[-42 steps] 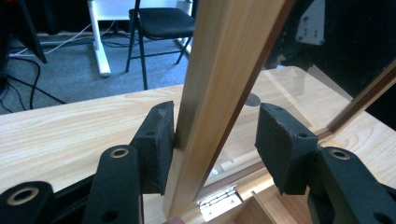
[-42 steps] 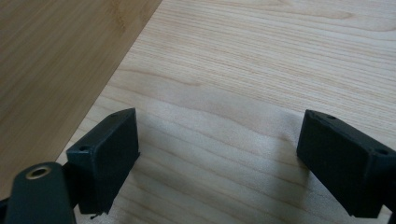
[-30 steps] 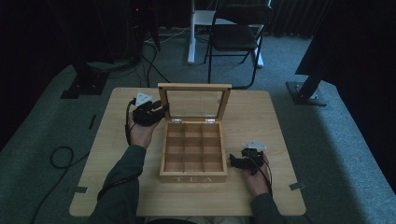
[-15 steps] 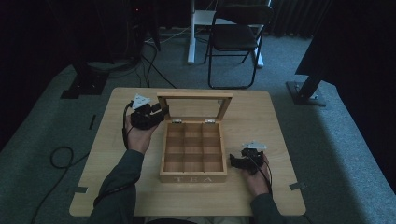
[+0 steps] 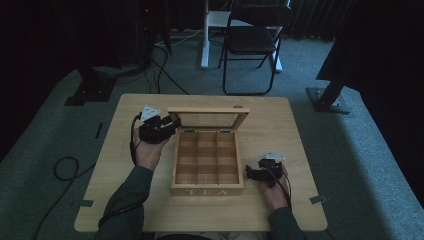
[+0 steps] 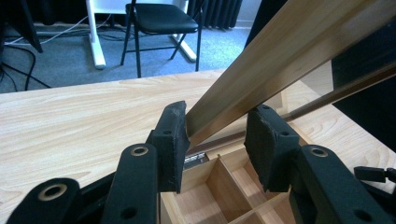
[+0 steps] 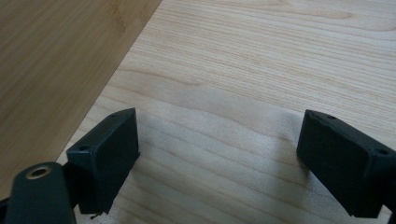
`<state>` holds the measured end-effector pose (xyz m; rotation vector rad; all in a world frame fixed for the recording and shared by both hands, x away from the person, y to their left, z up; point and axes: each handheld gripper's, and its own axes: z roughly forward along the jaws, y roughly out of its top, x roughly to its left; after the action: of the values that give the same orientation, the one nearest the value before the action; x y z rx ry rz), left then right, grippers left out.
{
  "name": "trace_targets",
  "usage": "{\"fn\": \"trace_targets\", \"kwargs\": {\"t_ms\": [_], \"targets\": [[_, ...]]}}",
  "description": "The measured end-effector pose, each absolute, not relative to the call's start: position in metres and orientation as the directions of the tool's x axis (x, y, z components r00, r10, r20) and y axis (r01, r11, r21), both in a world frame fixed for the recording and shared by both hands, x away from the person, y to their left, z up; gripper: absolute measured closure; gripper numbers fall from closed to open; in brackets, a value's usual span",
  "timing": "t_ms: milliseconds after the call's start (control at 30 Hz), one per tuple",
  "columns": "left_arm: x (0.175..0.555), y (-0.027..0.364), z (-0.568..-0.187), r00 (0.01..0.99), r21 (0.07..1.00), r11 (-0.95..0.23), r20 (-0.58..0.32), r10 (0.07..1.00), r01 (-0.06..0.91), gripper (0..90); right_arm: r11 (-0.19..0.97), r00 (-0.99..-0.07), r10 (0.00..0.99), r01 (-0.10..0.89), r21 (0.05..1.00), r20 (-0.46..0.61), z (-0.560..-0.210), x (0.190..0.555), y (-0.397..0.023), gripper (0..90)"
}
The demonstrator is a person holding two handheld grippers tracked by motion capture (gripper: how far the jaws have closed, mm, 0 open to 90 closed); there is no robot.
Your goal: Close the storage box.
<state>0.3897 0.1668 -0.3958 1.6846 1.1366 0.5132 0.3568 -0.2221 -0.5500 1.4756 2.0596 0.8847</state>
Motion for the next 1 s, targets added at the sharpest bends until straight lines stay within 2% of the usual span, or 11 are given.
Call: {"fn": "trace_targets", "kwargs": {"t_ms": [1000], "targets": [[0.366, 0.167, -0.396, 0.485, 0.885, -0.076, -0.179, 0.856, 0.46, 56.4, 0.226, -0.333, 0.943, 0.655, 0.721, 0.007, -0.55, 0.36, -0.219, 12.4]]}}
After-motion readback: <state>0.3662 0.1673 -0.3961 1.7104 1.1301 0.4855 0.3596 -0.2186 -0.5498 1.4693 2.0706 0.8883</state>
